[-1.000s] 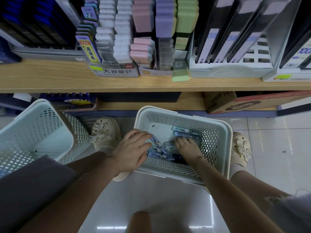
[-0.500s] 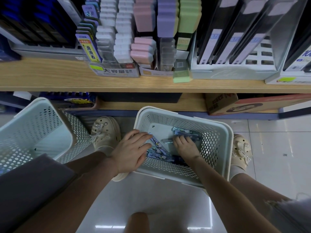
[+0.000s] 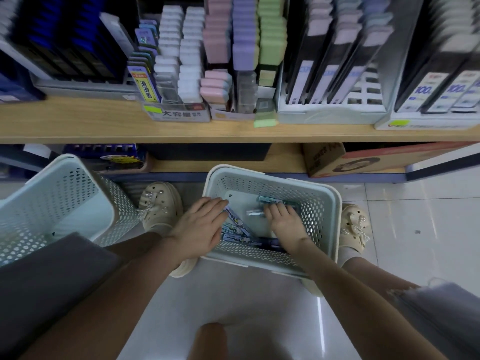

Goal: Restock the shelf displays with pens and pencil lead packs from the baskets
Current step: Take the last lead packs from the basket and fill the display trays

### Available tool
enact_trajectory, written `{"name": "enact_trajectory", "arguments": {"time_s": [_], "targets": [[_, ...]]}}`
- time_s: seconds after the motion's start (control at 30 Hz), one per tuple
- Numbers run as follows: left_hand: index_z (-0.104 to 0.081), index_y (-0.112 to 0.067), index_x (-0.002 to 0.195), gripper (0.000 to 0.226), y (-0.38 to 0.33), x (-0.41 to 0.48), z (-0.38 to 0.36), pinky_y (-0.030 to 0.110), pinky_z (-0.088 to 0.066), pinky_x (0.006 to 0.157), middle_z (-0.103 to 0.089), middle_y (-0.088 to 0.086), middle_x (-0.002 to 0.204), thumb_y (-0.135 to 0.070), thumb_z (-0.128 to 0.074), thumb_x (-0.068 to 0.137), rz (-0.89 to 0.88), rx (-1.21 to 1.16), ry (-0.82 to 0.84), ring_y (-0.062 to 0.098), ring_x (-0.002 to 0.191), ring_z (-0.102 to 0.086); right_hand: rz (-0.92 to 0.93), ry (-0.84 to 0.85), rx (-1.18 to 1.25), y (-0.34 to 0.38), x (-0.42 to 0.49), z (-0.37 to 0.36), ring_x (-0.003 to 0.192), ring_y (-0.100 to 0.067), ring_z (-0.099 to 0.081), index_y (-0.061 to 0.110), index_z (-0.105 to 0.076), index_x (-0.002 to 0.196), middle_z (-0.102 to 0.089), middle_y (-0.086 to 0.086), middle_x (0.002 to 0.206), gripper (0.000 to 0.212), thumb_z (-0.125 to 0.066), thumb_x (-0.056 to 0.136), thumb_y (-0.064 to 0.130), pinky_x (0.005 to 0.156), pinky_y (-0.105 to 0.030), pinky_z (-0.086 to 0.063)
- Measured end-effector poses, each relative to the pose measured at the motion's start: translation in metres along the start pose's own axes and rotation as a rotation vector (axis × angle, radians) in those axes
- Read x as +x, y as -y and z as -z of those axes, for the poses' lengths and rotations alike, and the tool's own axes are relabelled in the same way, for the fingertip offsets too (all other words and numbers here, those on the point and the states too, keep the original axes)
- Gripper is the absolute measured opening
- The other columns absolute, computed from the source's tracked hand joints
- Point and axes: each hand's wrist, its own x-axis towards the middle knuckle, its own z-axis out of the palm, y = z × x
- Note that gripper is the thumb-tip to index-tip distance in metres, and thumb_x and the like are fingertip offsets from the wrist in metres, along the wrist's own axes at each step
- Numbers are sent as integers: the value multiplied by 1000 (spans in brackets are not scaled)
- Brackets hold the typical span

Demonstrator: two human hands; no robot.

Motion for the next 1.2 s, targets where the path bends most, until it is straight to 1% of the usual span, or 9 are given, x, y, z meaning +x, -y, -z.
{"name": "enact_trajectory", "arguments": {"time_s": [0.13, 0.2, 0.33, 0.47, 0.57, 0.67, 0.87, 1.0, 1.2], "targets": [[-60, -5, 122, 59, -15, 7, 26, 39, -30, 107, -56, 12, 132, -45, -36, 85, 164, -85, 66, 26, 123, -48, -105, -122, 83, -10, -12, 51, 79, -26, -59, 1, -53, 115, -62, -10, 88, 77, -82, 43, 3, 71, -33, -51], [-41, -9, 140, 66, -28, 13, 46, 37, -26, 112, -41, 8, 146, -51, -38, 90, 287, -259, 27, 23, 135, -34, -112, -186, 142, -11, -16, 83, 81, -26, -58, 2, -45, 120, -61, -9, 91, 85, -82, 43, 3, 72, -34, -51], [-18, -20, 149, 76, -54, 21, 96, 34, -26, 113, -32, 4, 150, -38, -62, 90, 441, -763, 4, 20, 139, -28, -123, -359, 521, -11, -21, 143, 91, -25, -53, 2, -50, 122, -61, -12, 100, 50, -66, 75, 7, 78, -33, -49], [-38, -10, 137, 48, -66, 15, 145, 22, -41, 98, -52, 5, 130, -10, -57, 93, 355, -1217, -95, 20, 123, -50, -343, -263, 1300, -7, -29, 215, 92, -13, -59, 17, -59, 117, -64, -1, 101, 32, -60, 87, 5, 79, -16, -44], [-44, -5, 126, 32, -70, 1, 180, 16, -48, 83, -59, 9, 114, 2, -49, 95, 267, -1359, -100, 14, 102, -58, -355, -237, 1582, -6, -35, 254, 87, -8, -63, 26, -64, 101, -68, 8, 89, 28, -60, 87, 2, 81, -23, -49], [-45, -7, 127, 32, -69, -17, 207, 19, -51, 69, -64, 10, 108, -1, -50, 95, 272, -1420, -89, 14, 89, -62, -320, -194, 1656, -5, -39, 281, 92, -13, -63, 23, -65, 100, -70, -2, 96, 23, -60, 88, 4, 88, -29, -48], [-54, -10, 112, 22, -64, -38, 250, 26, -56, 69, -69, 13, 95, -3, -58, 92, 302, -1487, -131, 22, 81, -67, -293, -197, 1608, -1, -38, 319, 110, -20, -54, 29, -68, 103, -58, -1, 110, 19, -62, 89, 17, 102, -39, -40], [-56, -14, 99, 13, -60, -46, 269, 32, -59, 74, -72, 5, 89, -6, -62, 90, 310, -1509, -135, 22, 80, -70, -248, -235, 1724, 1, -40, 340, 83, -16, -59, 24, -64, 107, -66, -1, 90, 28, -55, 91, 2, 81, -31, -48], [-59, -19, 105, 12, -57, -55, 292, 32, -58, 81, -72, 4, 91, -14, -57, 94, 285, -1493, -161, 18, 86, -71, -255, -259, 1900, -13, -42, 360, 55, -11, -46, 11, -60, 108, -61, -1, 72, 20, -48, 96, 2, 57, -24, -38]]}}
